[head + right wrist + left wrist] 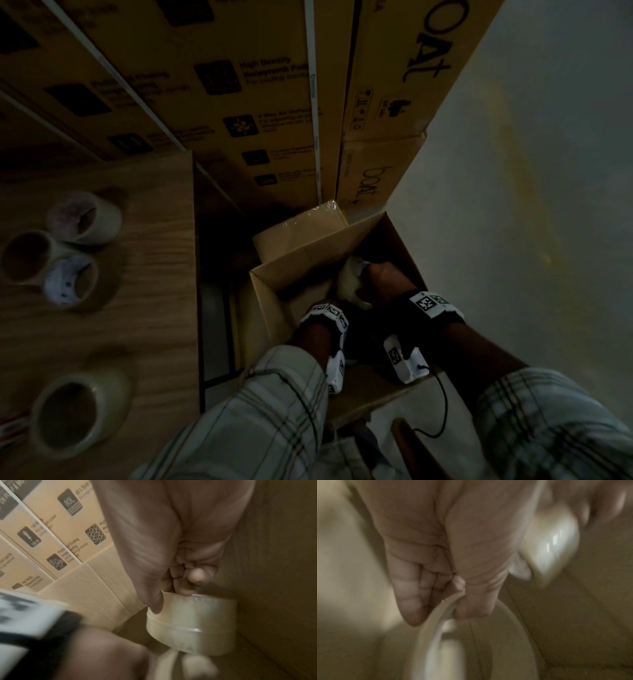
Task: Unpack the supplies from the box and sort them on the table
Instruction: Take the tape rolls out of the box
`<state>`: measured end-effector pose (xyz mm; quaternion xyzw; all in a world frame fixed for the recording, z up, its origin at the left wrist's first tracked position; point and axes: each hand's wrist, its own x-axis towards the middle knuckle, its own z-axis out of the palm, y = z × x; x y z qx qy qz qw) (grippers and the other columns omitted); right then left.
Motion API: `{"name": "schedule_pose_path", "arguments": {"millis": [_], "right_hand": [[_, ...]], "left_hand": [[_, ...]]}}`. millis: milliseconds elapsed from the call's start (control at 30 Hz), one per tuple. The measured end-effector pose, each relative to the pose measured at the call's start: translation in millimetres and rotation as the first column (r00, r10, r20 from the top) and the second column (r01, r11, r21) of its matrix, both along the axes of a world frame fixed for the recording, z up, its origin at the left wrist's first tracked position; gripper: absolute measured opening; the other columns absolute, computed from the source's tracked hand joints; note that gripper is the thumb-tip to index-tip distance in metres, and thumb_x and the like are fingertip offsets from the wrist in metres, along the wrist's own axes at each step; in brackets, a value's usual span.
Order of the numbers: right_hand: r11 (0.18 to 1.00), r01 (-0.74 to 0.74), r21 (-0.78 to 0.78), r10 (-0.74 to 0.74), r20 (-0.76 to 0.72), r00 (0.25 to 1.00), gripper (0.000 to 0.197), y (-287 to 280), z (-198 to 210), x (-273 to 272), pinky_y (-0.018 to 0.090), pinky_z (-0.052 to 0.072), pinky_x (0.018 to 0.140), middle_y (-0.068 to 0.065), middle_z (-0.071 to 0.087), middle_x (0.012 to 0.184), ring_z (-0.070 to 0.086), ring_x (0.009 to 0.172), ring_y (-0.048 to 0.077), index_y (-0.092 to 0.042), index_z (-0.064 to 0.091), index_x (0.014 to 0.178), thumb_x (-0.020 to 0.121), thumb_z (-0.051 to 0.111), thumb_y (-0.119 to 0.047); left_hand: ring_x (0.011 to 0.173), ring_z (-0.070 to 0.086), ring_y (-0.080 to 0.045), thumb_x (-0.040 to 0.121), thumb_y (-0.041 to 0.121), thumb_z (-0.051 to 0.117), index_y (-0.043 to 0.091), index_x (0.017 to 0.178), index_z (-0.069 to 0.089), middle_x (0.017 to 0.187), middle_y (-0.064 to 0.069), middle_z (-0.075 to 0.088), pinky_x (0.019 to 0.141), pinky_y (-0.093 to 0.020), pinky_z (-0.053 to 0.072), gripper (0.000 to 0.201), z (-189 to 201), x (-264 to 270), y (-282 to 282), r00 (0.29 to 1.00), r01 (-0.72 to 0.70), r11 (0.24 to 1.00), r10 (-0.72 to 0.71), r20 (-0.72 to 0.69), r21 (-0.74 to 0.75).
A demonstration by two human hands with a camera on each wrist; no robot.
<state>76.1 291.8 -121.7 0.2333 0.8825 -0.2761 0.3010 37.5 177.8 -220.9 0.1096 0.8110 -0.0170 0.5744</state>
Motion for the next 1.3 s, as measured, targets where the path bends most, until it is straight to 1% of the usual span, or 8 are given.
{"name": "schedule_pose_path", "arguments": {"millis": [33, 67, 133, 233, 367, 533, 1000, 1300], "right_hand": [[1.000, 0.005, -0.010, -0.005, -0.005, 1.000, 0.059, -1, 5, 1, 0.037, 0.045, 0.101, 0.017, 0.055, 0.134, 0.053, 0.122, 0.033, -0.008, 0.046, 0.136, 0.082, 0.063, -0.023], [1.000, -0.001, -0.010, 0.001, -0.006, 1.000, 0.058, -3, 10, 2, 0.037, 0.046, 0.100, 0.018, 0.057, 0.132, 0.055, 0.120, 0.033, -0.009, 0.046, 0.136, 0.082, 0.063, -0.023], [1.000, -0.018, -0.008, 0.018, -0.003, 1.000, 0.060, -5, 16, 5, 0.037, 0.047, 0.099, 0.017, 0.057, 0.132, 0.055, 0.119, 0.033, -0.013, 0.045, 0.138, 0.082, 0.061, -0.024], [1.000, -0.016, 0.007, 0.016, -0.005, 1.000, 0.060, -8, 29, 11, 0.038, 0.044, 0.102, 0.016, 0.053, 0.137, 0.052, 0.124, 0.033, -0.015, 0.041, 0.141, 0.084, 0.059, -0.025], [0.997, -0.040, 0.059, 0.042, -0.044, 0.998, 0.054, -15, 56, 18, 0.038, 0.040, 0.106, 0.018, 0.049, 0.139, 0.047, 0.127, 0.033, -0.012, 0.038, 0.142, 0.091, 0.052, -0.025], [0.978, -0.050, 0.202, 0.075, -0.119, 0.990, 0.050, -26, 90, 29, 0.039, 0.040, 0.100, 0.018, 0.052, 0.135, 0.049, 0.123, 0.036, -0.010, 0.042, 0.139, 0.094, 0.048, -0.030], [0.945, -0.154, 0.288, 0.253, -0.349, 0.902, 0.054, -70, 182, 44, 0.036, 0.051, 0.087, 0.015, 0.064, 0.117, 0.060, 0.106, 0.031, -0.010, 0.052, 0.131, 0.088, 0.053, -0.042], [0.880, -0.258, 0.398, 0.404, -0.346, 0.847, 0.051, -191, 211, 18, 0.033, 0.043, 0.095, 0.014, 0.052, 0.137, 0.053, 0.120, 0.030, -0.013, 0.041, 0.139, 0.094, 0.047, -0.037]], "left_hand": [[0.092, 0.056, 0.003, 0.097, 0.046, 0.041, 0.027, 0.134, 0.054, 0.122, 0.019, 0.057, 0.059, -0.010, 0.042, 0.043, 23, -6, -5, 0.994, 0.062, 0.996, -0.056, 0.097, -0.062], [0.107, 0.057, 0.005, 0.097, 0.054, 0.032, 0.030, 0.134, 0.054, 0.129, 0.020, 0.057, 0.086, -0.011, 0.048, 0.049, 53, -12, -8, 0.996, 0.083, 0.979, -0.078, 0.034, -0.188], [0.134, 0.044, -0.015, 0.099, 0.051, 0.016, 0.010, 0.144, 0.040, 0.146, -0.005, 0.047, 0.115, -0.033, 0.021, 0.066, 102, -6, -20, 0.983, 0.129, 0.946, -0.160, -0.084, -0.298], [0.140, 0.029, -0.038, 0.100, 0.048, 0.012, -0.015, 0.144, 0.016, 0.152, -0.029, 0.027, 0.114, -0.045, 0.020, 0.076, 120, 1, -31, 0.916, 0.074, 0.941, -0.195, -0.350, -0.332], [0.138, 0.033, -0.043, 0.099, 0.048, 0.034, -0.004, 0.147, 0.024, 0.150, -0.027, 0.031, 0.111, -0.052, 0.028, 0.072, 166, 7, -46, 0.902, -0.026, 0.982, -0.058, -0.428, -0.187], [0.121, 0.056, -0.031, 0.083, 0.035, 0.069, 0.005, 0.129, 0.053, 0.131, -0.015, 0.057, 0.098, -0.037, 0.046, 0.058, 209, -3, -69, 0.898, -0.084, 0.972, 0.169, -0.406, 0.219], [0.115, 0.058, -0.034, 0.088, 0.046, 0.052, 0.012, 0.119, 0.060, 0.128, -0.013, 0.059, 0.090, -0.038, 0.048, 0.047, 302, 2, -140, 0.719, -0.059, 0.953, 0.248, -0.649, 0.299], [0.104, 0.063, -0.029, 0.085, 0.048, 0.056, 0.015, 0.105, 0.067, 0.116, -0.008, 0.067, 0.082, -0.034, 0.050, 0.041, 327, 0, -281, 0.704, -0.075, 0.933, 0.299, -0.644, 0.352]]}}
